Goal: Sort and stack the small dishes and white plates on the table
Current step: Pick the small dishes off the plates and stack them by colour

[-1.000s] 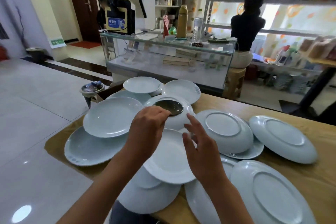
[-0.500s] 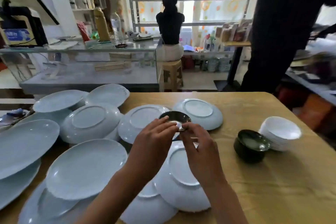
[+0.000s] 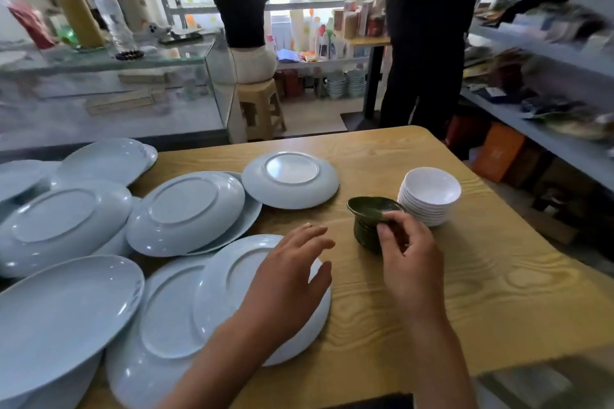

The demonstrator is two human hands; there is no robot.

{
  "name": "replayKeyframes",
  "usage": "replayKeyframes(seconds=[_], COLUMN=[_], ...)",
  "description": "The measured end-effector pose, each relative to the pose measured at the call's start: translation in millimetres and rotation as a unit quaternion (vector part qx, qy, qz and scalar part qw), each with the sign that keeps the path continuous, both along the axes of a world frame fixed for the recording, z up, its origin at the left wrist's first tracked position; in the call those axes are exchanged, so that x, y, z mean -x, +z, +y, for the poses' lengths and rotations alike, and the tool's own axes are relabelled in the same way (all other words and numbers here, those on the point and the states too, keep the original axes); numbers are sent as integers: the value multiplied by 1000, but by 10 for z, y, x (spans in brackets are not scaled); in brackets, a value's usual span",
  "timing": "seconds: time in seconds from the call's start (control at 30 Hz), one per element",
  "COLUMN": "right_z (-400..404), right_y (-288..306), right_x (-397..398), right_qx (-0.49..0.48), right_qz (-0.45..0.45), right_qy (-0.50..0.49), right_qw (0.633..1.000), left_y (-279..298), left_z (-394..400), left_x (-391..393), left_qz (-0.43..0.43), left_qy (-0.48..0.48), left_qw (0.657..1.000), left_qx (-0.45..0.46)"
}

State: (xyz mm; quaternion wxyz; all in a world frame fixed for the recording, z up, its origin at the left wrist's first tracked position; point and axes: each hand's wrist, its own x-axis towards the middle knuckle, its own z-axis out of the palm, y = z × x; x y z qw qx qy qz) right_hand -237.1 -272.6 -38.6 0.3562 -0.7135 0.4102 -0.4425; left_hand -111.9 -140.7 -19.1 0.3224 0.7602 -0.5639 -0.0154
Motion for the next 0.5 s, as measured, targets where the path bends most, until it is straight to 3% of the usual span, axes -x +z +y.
replayKeyframes(seconds=[0.3,0.5], right_z=[-147,-493], right_y=[-156,-172], right_x=[168,386], right_qx=[-1,40], right_qz=[-13,-30], right_qy=[-40,-132], right_qw=[999,990], left_y=[196,25], left_z=[-573,-954], left_x=[83,173], left_qz=[3,-34], left_qy=[-29,-28], left_qw=[999,997], left_qx=[-29,-59])
